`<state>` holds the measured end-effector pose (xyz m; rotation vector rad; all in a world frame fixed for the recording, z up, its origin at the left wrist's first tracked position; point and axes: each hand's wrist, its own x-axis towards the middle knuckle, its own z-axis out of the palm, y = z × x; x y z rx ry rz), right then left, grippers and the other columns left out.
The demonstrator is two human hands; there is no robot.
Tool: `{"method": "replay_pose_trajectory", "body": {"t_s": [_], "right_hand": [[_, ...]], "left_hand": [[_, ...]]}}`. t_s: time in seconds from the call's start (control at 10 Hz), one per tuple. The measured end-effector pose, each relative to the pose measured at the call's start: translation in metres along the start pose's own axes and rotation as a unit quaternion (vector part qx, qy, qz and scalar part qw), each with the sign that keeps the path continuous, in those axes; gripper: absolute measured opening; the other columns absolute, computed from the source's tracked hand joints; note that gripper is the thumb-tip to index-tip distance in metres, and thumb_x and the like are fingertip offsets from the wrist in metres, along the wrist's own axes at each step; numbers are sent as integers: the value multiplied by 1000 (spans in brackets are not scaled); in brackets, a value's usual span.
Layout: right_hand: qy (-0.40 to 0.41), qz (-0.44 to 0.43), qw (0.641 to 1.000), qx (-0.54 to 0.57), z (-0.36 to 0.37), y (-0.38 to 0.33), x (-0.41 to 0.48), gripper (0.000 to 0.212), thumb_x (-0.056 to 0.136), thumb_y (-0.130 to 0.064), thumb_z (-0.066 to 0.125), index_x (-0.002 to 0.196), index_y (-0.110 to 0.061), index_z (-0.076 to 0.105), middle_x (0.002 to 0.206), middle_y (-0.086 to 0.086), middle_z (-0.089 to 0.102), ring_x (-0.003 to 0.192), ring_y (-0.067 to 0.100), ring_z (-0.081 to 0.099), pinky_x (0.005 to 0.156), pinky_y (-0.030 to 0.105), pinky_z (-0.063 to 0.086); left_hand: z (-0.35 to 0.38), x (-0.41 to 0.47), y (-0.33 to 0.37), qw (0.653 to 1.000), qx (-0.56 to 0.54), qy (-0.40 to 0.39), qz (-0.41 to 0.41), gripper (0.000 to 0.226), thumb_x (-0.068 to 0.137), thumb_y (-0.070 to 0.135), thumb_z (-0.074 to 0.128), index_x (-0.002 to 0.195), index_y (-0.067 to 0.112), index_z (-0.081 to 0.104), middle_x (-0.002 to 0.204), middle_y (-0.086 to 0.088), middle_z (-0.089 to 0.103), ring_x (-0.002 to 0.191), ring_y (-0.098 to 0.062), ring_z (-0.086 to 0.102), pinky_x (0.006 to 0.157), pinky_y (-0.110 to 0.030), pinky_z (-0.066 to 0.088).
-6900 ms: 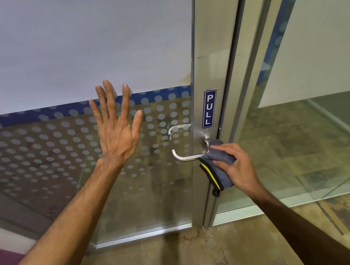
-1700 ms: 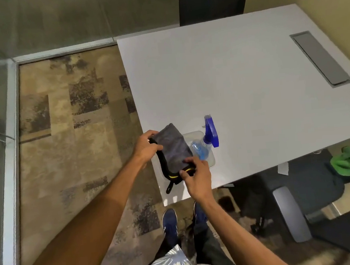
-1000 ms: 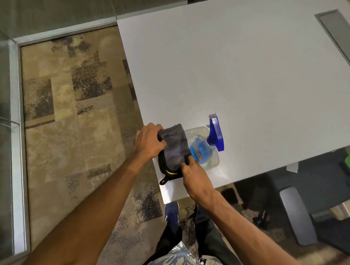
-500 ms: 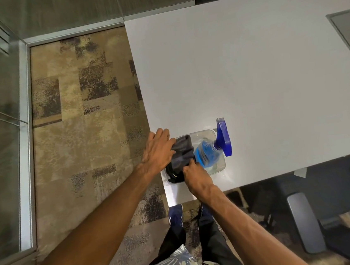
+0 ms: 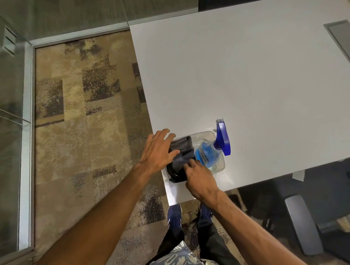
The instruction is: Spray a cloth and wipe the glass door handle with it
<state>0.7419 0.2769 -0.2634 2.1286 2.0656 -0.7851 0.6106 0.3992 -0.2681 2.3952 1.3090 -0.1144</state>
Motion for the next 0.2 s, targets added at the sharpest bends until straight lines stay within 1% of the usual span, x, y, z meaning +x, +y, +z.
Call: {"method": "replay_pose_trajectory", "body": {"t_s": [0.1, 0.2], "right_hand": [[32, -37, 999, 12, -8, -3, -9, 36, 97, -9, 58, 134, -7, 57, 131, 14, 63, 118, 29, 61, 101, 39, 51], [77, -52, 995, 26, -14, -7, -16, 33, 87, -4, 71, 119, -6, 65, 113, 17, 71, 99, 32, 70, 84, 40, 59]], "left_hand": [[-13, -10, 1, 998, -18, 65, -21, 53, 94, 40, 70, 138, 14, 58, 139, -8, 60, 124, -28, 59, 103, -42, 39], [-24, -20, 1, 989, -25, 142, -41, 23, 97, 22, 68, 114, 8, 68, 115, -10, 70, 100, -31, 67, 90, -41, 44]]}}
